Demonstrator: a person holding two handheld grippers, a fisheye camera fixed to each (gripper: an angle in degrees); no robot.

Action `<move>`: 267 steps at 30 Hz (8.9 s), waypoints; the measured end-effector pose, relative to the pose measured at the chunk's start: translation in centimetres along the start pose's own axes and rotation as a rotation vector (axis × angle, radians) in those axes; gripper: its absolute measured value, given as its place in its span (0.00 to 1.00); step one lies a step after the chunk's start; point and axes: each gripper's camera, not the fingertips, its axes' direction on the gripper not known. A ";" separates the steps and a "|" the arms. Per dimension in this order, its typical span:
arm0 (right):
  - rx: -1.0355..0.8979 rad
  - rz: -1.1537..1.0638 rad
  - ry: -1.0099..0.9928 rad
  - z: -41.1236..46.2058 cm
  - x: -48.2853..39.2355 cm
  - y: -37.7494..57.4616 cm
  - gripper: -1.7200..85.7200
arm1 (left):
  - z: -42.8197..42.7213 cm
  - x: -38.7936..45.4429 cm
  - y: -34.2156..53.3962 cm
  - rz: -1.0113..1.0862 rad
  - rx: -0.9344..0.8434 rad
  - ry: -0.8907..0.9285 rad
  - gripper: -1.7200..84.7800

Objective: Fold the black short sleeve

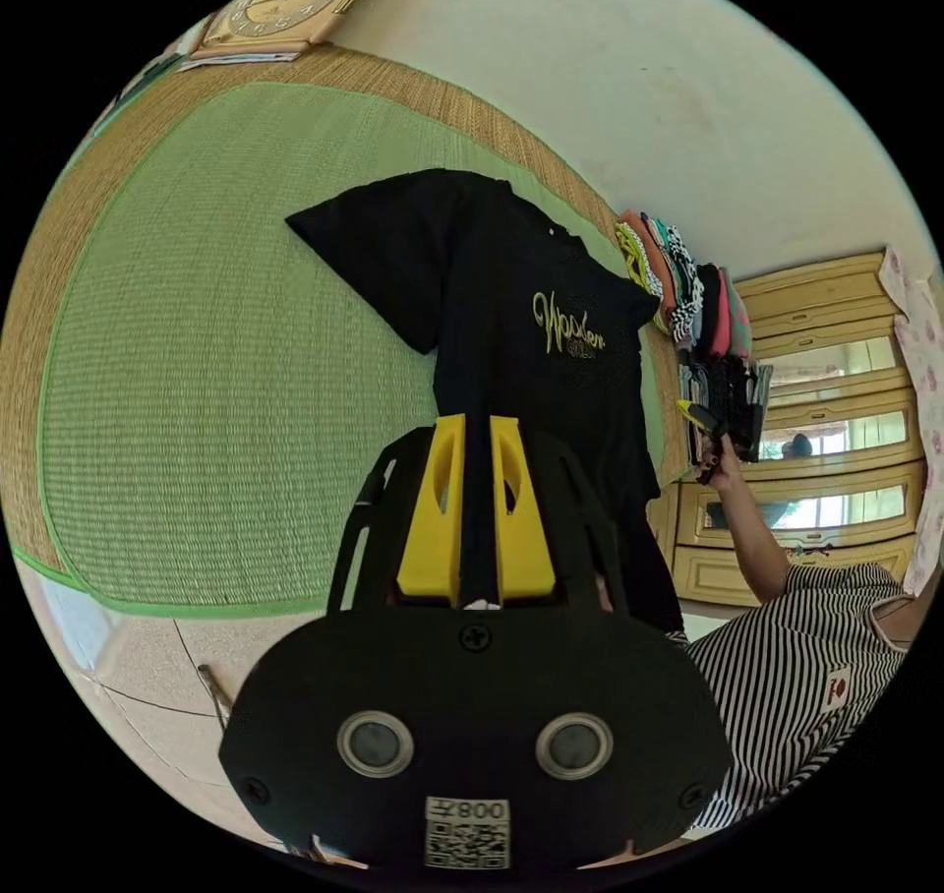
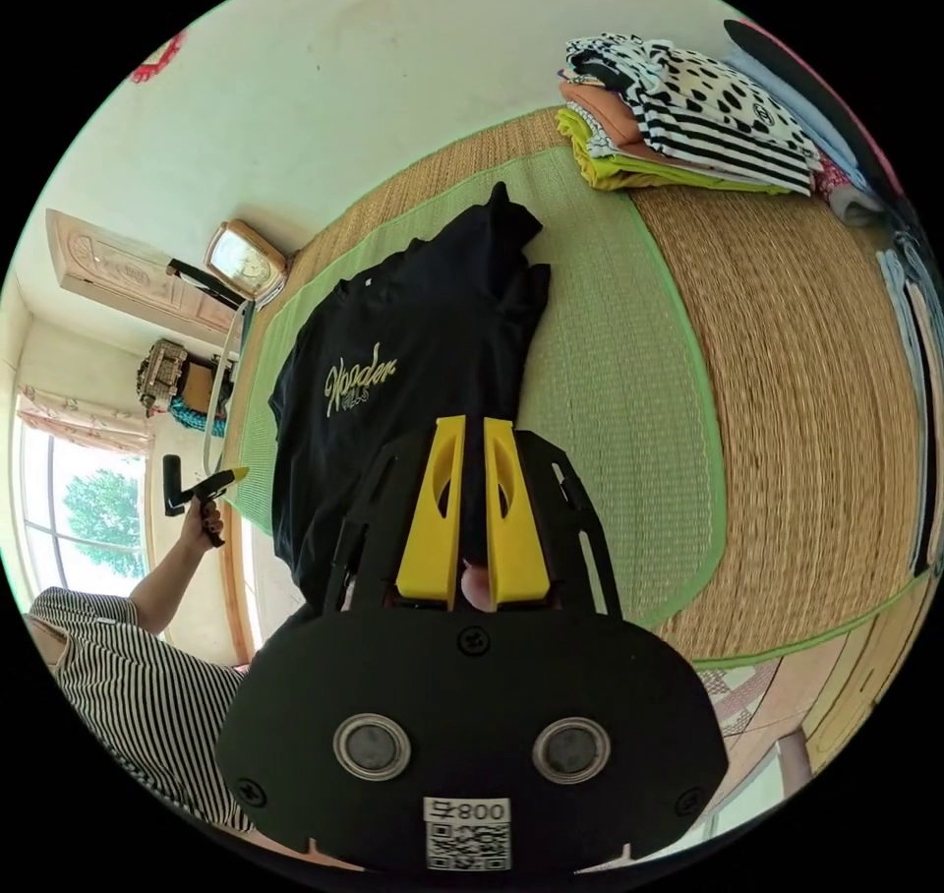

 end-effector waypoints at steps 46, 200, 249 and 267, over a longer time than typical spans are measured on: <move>-0.305 -0.091 0.210 7.0 -0.5 0.1 0.02 | -0.3 -4.8 1.6 -0.121 0.062 -0.041 0.02; -0.020 0.086 -0.219 4.6 -6.4 -8.6 0.03 | -2.4 -0.9 -15.2 -0.157 0.123 0.130 0.15; -0.193 -0.451 -0.722 40.3 -57.3 -43.7 0.04 | 1.9 7.8 -13.4 0.148 0.541 -0.602 0.05; -0.196 -1.077 0.064 42.2 -75.0 -35.6 0.06 | -0.6 -0.6 -13.1 -0.136 0.559 -0.283 0.12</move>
